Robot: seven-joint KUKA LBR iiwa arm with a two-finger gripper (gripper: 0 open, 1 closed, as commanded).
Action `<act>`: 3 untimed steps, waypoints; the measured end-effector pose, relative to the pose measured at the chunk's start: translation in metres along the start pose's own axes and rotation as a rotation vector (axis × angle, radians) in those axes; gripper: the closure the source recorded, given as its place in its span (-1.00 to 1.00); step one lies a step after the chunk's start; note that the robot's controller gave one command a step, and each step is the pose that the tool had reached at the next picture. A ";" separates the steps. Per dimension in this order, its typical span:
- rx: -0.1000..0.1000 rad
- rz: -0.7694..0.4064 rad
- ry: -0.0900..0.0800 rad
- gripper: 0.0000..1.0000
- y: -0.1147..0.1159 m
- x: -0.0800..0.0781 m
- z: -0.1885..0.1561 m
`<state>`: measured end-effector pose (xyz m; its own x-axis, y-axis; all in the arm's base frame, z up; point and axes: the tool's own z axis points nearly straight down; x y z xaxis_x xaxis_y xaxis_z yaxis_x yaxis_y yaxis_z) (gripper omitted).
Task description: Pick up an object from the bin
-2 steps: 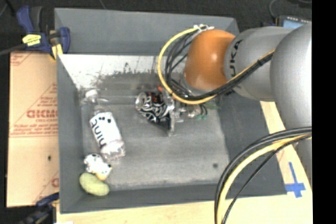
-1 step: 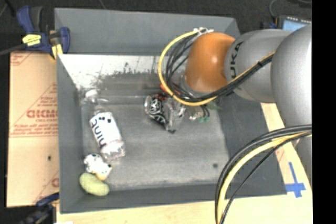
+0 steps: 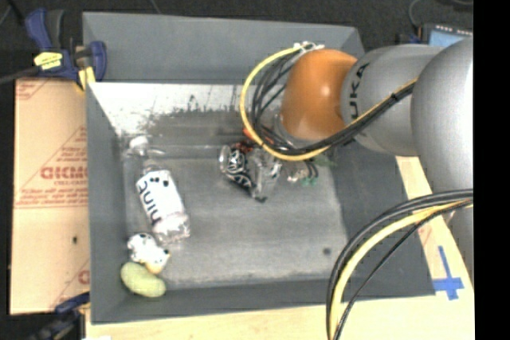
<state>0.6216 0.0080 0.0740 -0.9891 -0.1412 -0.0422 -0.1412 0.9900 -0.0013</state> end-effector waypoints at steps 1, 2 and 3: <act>0.000 0.000 -0.001 1.00 0.000 0.000 -0.001; 0.000 0.000 0.001 1.00 0.000 0.000 -0.004; 0.000 0.000 0.007 1.00 0.000 0.002 -0.016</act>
Offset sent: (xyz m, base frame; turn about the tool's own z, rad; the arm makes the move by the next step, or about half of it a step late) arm 0.0001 0.0001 0.0234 0.0000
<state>0.6192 0.0075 0.0899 -0.9894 -0.1409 -0.0351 -0.1409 0.9900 -0.0012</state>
